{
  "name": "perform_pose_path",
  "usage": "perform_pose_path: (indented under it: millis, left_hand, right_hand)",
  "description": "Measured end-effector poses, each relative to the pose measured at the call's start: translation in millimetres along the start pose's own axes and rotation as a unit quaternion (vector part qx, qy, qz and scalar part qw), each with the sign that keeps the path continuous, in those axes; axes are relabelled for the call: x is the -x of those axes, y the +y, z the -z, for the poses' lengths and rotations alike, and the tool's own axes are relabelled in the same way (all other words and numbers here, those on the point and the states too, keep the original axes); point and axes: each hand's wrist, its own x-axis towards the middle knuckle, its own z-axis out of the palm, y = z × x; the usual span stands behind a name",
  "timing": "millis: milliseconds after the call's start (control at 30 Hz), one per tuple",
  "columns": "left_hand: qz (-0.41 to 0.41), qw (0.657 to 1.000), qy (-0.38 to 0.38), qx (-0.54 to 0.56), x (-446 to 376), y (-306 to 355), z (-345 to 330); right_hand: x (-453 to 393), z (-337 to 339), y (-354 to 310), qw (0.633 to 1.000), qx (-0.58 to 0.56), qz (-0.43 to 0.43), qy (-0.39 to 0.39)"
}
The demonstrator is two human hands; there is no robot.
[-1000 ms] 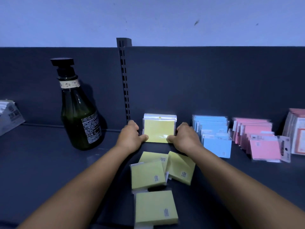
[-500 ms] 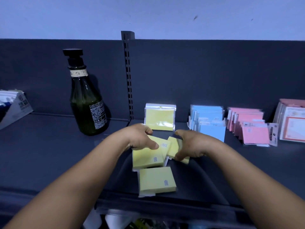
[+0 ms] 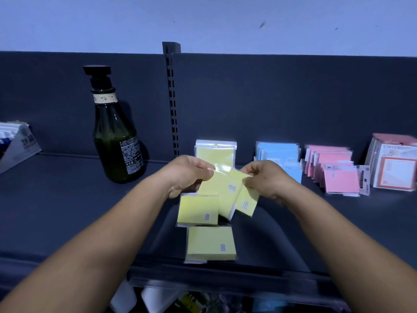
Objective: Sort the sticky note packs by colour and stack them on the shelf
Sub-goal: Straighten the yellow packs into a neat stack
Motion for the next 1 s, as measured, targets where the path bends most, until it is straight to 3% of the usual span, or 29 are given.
perform_pose_path:
  millis: [133, 267, 467, 567, 700, 800, 900, 1000]
  left_hand:
    - [-0.093, 0.995, 0.030, -0.007, 4.1, 12.1, -6.7]
    - [-0.165, 0.981, 0.075, -0.072, 2.4, 19.9, -15.4]
    - [-0.243, 0.950, 0.111, -0.162, -3.4, 26.5, -28.4]
    - [-0.200, 0.959, 0.130, -0.156, -8.8, 20.6, -22.8]
    - [-0.097, 0.987, 0.065, -0.108, -18.5, 3.8, -7.9]
    - [-0.122, 0.985, 0.096, -0.077, -21.6, -4.6, -4.4]
    - [-0.130, 0.974, 0.137, -0.124, -24.1, -12.1, -2.6]
    - [-0.103, 0.968, 0.116, -0.196, -25.8, -23.1, -3.9]
  right_hand:
    - [-3.3, -2.9, -2.1, 0.994, -0.105, 0.019, 0.038]
    - [-5.3, -7.9, -5.4, 0.983, -0.182, 0.008, -0.003]
    - [-8.0, -14.6, 1.8, 0.988, -0.142, 0.038, -0.050]
    - [-11.6, -16.9, -1.0, 0.982, -0.189, 0.015, -0.017]
    - [-21.5, -26.5, -10.1, 0.948, -0.317, 0.002, -0.023]
    - [-23.7, -32.3, -12.9, 0.972, -0.234, 0.024, -0.009]
    - [-27.8, -36.0, -10.0, 0.994, -0.098, 0.037, 0.010]
    - [-30.3, -41.4, -9.5, 1.000, 0.009, 0.026, 0.007]
